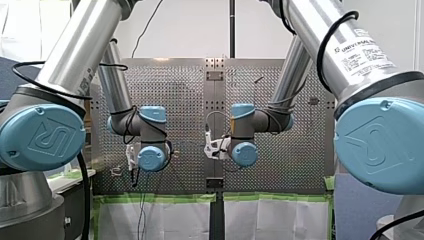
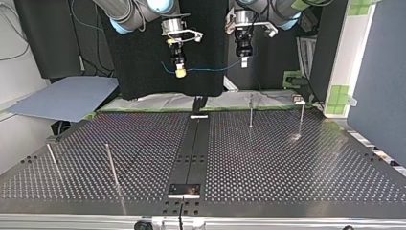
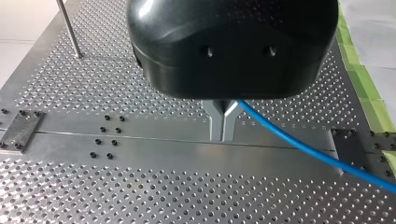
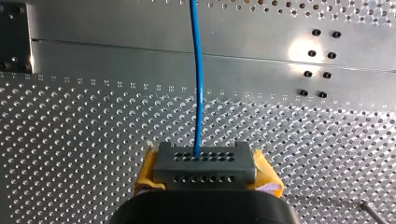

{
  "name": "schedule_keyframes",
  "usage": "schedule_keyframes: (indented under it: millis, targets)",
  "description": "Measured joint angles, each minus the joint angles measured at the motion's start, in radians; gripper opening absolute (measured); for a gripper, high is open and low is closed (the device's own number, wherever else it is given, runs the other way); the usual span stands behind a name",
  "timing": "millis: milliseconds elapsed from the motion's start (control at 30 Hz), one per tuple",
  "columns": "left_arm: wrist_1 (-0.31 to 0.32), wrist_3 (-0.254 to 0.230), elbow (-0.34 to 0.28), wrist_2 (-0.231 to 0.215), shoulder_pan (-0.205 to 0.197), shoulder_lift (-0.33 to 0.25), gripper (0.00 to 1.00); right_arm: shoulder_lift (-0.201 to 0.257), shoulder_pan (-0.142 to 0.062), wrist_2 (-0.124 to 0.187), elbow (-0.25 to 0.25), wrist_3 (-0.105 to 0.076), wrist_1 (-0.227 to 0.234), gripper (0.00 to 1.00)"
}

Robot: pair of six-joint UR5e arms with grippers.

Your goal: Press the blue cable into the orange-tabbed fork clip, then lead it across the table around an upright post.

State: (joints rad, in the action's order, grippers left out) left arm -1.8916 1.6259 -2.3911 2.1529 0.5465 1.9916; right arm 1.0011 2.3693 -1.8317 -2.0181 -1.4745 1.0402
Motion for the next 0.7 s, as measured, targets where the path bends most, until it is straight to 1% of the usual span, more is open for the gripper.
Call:
schedule_keyframes:
  millis: [167,267,467,567,700]
  targets:
    - [0.000,0.000,0.000,0.000,0.000,0.000,0.00,0.001,0.000,0.000,0.000,0.000,0.000,0.00]
    - [-0.006,-0.001,-0.001,-0.001,-0.006,0.009,0.00,-0.004,0.003,-0.004,0.001,0.001,-0.006,0.00]
    - [-0.012,-0.001,-0.001,-0.001,-0.013,0.055,0.00,-0.048,0.007,-0.010,0.003,0.003,-0.039,0.00]
    - [-0.012,-0.001,-0.001,-0.002,-0.014,0.070,0.00,-0.077,0.007,-0.011,0.003,0.003,-0.044,0.00]
    - [-0.012,-0.002,-0.002,-0.002,-0.014,0.076,0.00,-0.116,0.008,-0.011,0.003,0.003,-0.046,0.00]
